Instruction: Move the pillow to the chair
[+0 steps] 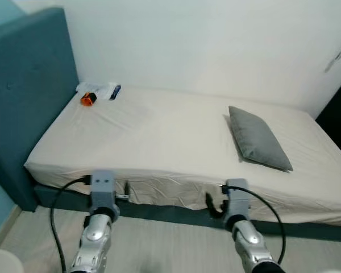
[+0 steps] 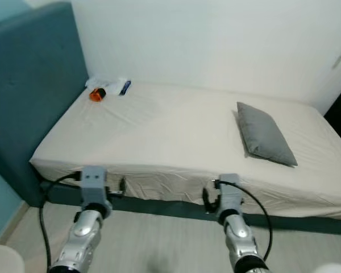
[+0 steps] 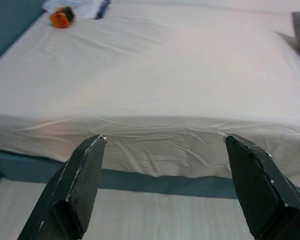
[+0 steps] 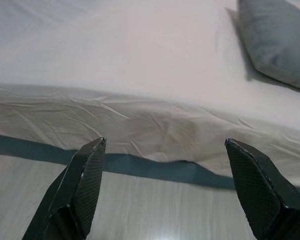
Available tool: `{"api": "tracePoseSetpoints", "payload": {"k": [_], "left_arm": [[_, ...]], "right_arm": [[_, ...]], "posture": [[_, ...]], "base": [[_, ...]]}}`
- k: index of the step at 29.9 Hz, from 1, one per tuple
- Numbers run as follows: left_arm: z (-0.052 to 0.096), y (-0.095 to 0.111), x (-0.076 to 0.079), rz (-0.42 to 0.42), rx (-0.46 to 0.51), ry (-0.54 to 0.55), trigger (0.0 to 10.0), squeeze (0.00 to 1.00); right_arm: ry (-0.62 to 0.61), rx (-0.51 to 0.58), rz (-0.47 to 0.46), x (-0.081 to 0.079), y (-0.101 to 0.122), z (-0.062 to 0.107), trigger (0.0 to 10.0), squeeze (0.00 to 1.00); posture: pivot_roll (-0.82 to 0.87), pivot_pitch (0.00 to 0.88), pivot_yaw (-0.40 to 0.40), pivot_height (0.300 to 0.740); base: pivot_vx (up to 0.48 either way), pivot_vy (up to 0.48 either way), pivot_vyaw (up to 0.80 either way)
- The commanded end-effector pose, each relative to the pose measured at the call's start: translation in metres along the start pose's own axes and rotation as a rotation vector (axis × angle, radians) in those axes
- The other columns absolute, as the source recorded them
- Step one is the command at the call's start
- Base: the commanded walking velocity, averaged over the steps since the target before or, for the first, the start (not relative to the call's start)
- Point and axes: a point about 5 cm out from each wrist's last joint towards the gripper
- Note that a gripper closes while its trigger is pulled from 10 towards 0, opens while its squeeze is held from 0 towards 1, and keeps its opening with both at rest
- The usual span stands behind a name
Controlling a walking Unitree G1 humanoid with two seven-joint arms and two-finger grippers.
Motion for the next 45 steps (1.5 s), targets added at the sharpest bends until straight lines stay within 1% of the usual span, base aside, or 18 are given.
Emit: {"api": "tracePoseSetpoints", "payload": {"k": [1, 5, 8, 12, 19, 22, 28, 31, 45], "left_arm": [[0.000, 0.001, 0.002, -0.006, 0.006, -0.007, 10.0, 0.00], [0.000, 0.003, 0.005, 0.009, 0.017, -0.025, 10.0, 0.00], [0.001, 0.004, 0.007, 0.004, 0.024, -0.037, 10.0, 0.00], [0.002, 0.004, 0.006, -0.002, 0.030, -0.036, 10.0, 0.00], [0.003, 0.007, 0.004, 0.004, 0.056, -0.036, 10.0, 0.00], [0.003, 0.010, 0.003, 0.022, 0.077, -0.032, 10.0, 0.00], [0.004, 0.010, 0.002, 0.025, 0.083, -0.030, 10.0, 0.00], [0.004, 0.012, 0.003, 0.026, 0.095, -0.029, 10.0, 0.00], [0.004, 0.012, 0.005, 0.033, 0.100, -0.034, 10.0, 0.00]], "right_arm": [[-0.007, -0.004, -0.006, 0.001, -0.002, 0.001, 10.0, 0.00], [0.007, -0.002, -0.021, -0.002, -0.001, 0.000, 10.0, 0.00], [0.044, -0.037, -0.029, -0.008, -0.004, -0.001, 10.0, 0.00], [0.057, -0.042, -0.031, -0.010, -0.005, -0.001, 10.0, 0.00], [0.053, -0.032, -0.043, -0.012, -0.003, -0.002, 10.0, 0.00], [0.054, -0.029, -0.039, -0.012, -0.002, -0.003, 10.0, 0.00], [0.056, -0.025, -0.033, -0.012, -0.001, -0.003, 10.0, 0.00], [0.054, -0.009, -0.022, -0.011, 0.002, -0.004, 10.0, 0.00], [0.060, -0.003, -0.010, -0.010, 0.004, -0.005, 10.0, 0.00]], "posture": [[0.06, 0.000, -0.088, 0.740], [0.06, 0.000, -0.087, 0.740], [0.07, 0.000, -0.089, 0.740], [0.07, 0.000, -0.089, 0.740], [0.08, 0.000, -0.095, 0.740], [0.08, 0.000, -0.095, 0.740], [0.08, 0.000, -0.095, 0.740], [0.08, 0.000, -0.094, 0.740], [0.08, 0.000, -0.094, 0.740]], "base": [[0.000, 0.000, -0.80], [0.000, 0.000, -0.74], [0.000, 0.000, 0.00], [0.000, 0.000, 0.00], [0.000, 0.000, 0.00], [0.000, 0.000, 0.00], [0.000, 0.000, 0.00], [0.305, 0.000, 0.00], [0.328, 0.000, 0.00]]}}
Point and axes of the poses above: a point about 5 cm out from each wrist's last joint towards the gripper, its own z axis pointing back from the gripper into the wrist, its own y axis along the axis of the wrist's last joint, x = y × z, and after that the axes turned 3 degrees about -z, right-handed
